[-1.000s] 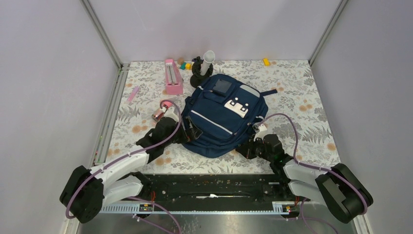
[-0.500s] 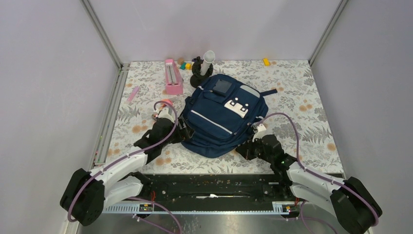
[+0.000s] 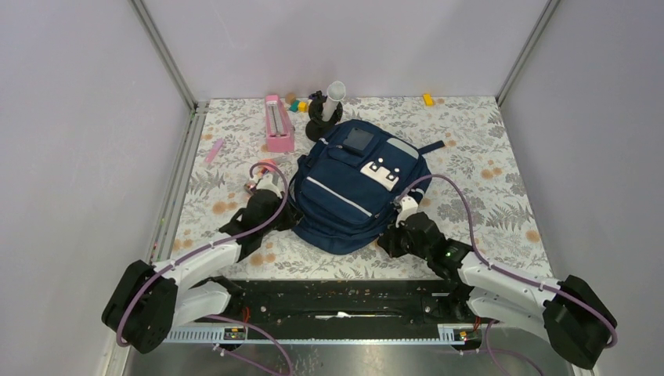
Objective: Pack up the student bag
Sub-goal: Zip the student bag at the center of the board.
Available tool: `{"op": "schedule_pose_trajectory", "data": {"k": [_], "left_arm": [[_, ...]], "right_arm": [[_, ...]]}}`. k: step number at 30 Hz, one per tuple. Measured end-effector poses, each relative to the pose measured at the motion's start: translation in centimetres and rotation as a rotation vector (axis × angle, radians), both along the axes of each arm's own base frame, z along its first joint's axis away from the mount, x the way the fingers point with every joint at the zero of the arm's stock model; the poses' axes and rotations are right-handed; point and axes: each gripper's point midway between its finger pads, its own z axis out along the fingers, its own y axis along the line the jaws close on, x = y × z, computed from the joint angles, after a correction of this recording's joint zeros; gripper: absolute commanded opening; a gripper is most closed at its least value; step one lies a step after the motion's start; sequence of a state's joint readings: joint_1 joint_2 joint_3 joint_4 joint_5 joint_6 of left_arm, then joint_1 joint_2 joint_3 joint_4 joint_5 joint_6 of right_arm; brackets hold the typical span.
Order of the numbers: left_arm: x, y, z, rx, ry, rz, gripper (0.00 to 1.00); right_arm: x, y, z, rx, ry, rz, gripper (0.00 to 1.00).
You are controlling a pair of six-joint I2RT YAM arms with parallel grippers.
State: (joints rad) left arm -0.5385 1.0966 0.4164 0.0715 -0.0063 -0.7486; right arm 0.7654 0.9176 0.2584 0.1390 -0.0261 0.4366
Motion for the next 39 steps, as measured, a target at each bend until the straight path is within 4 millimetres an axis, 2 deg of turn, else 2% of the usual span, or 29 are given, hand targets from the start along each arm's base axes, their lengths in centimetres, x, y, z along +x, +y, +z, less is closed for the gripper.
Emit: {"op": "schedule_pose_trajectory", "data": {"k": [10, 17, 26, 31, 35, 39], "left_arm": [[-0.3, -0.1, 0.7, -0.097, -0.026, 0.044, 0.00], [-0.1, -0.5, 1.4, -0.142, -0.034, 0.055, 0.00], [-0.5, -1.2, 1.4, -0.154, -0.039, 0.052, 0.00], [-1.8, -2.9, 1.4, -0.151, -0.045, 0.021, 0.00], [-2.7, -4.7, 0.5, -0.129, -0.044, 0.004, 0.00], [-3.3, -7.4, -0.2, -0.098, -0.029, -0.033, 0.00]], "right_arm": [[-0.7, 2.2, 0.8, -0.132, -0.004, 0.041, 0.00], [-2.3, 5.9, 1.0, -0.189, -0.011, 0.131, 0.00], [-3.1, 10.5, 2.6, -0.164, -0.038, 0.176, 0.00], [-3.1, 10.5, 2.7, -0.162, -0.034, 0.169, 0.00], [-3.1, 9.2, 3.2, -0.191, -0.044, 0.154, 0.00], [-3.4, 7.5, 3.9, -0.221, -0.048, 0.146, 0.00]]}}
